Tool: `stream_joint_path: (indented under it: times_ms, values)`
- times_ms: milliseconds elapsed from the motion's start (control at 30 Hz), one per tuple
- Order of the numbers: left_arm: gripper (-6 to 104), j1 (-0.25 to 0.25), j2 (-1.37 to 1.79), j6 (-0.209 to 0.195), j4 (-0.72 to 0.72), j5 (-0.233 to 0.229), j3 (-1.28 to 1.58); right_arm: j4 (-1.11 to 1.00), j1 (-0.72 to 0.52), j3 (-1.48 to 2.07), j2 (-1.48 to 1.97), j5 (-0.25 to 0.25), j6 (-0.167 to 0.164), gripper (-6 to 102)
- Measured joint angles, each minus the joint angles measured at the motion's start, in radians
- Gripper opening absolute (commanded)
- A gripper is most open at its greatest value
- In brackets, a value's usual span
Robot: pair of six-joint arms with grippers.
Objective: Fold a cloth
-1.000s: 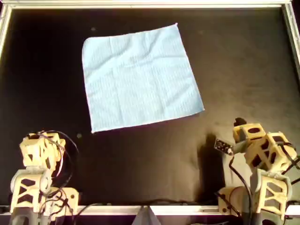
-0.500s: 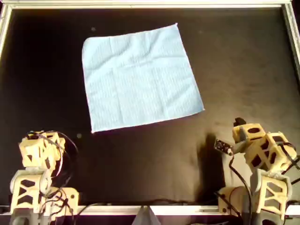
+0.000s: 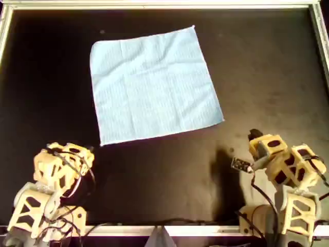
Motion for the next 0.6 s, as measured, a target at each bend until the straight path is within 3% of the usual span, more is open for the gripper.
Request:
stream_joint_path:
  times_ms: [100, 267, 400, 533, 600]
  values:
    - [30, 0.000, 0.000, 0.000, -0.040, 0.000, 0.000, 0.000, 0.000, -0.003, 0.000, -0.029, 0.000, 37]
    - [32, -0.015, 0.000, -0.008, -0.058, 0.011, 0.000, 0.000, 0.000, 0.002, 0.000, -0.031, -0.008, 37]
    - [49, -0.015, -0.003, -0.009, -0.061, 0.011, 0.000, 0.000, 0.000, 0.037, 0.000, -0.035, -0.009, 40]
    - [71, -0.015, -0.014, -0.009, -0.061, 0.009, 0.000, 0.000, 0.000, 0.040, 0.000, -0.032, -0.009, 50]
    - [75, -0.015, -0.058, -0.009, -0.061, 0.008, -0.002, 0.000, 0.000, 0.040, 0.000, -0.032, -0.006, 53]
